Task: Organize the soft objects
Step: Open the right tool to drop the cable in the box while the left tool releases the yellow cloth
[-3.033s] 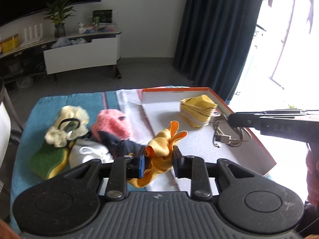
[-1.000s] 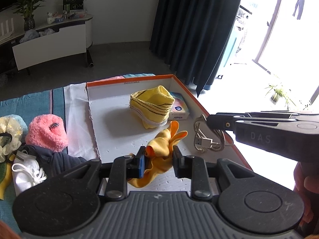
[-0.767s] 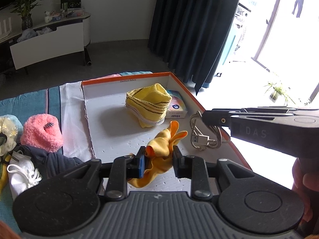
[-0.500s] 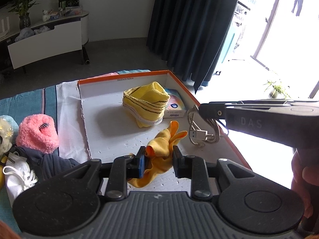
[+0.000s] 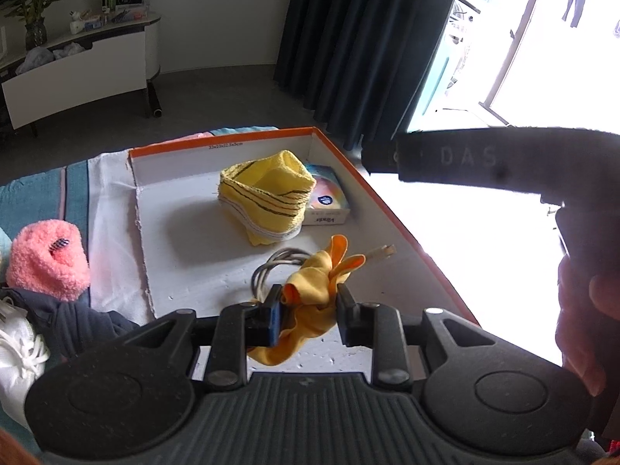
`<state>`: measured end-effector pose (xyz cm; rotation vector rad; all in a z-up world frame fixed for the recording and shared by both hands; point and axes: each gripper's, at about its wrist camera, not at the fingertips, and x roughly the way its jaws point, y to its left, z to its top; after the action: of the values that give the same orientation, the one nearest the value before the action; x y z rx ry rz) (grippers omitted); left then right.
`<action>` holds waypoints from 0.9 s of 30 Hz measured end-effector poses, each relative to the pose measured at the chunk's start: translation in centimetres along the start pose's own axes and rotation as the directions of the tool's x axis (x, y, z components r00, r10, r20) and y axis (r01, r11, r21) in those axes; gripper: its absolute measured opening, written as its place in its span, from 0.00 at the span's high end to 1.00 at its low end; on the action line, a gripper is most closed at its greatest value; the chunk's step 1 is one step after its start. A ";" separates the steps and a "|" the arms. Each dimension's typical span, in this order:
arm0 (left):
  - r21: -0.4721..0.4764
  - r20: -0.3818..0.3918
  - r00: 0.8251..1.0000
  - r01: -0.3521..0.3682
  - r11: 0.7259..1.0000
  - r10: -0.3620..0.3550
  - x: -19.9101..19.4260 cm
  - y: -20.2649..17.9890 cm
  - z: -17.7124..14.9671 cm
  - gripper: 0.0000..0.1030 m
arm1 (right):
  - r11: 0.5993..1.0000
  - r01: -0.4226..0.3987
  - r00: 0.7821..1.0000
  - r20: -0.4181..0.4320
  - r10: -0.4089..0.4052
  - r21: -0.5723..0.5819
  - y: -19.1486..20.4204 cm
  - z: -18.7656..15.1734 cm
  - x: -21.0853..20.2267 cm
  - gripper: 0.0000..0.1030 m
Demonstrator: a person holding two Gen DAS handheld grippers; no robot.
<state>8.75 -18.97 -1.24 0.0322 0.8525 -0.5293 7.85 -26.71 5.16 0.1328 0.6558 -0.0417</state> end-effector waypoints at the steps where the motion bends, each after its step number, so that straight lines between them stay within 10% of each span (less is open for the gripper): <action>1: -0.002 -0.006 1.000 0.003 1.000 -0.003 0.1 0.0 0.0 0.67 | 1.000 -0.009 1.000 0.002 0.009 0.008 -0.1 0.0 -0.1 0.41; 14: -0.017 0.013 0.997 -0.074 0.997 0.074 -1.6 0.4 -0.1 0.29 | 0.999 -0.040 0.999 -0.013 0.040 0.026 0.4 -0.9 -1.5 0.41; 27: -0.075 0.017 0.981 -0.192 0.978 0.194 -4.2 2.7 -0.9 0.25 | 0.997 -0.074 0.997 -0.032 0.075 0.037 1.8 -2.3 -2.3 0.41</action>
<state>7.13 -14.59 0.73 0.0413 0.8345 -0.3151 4.81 -24.63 4.92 0.1927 0.6835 0.0208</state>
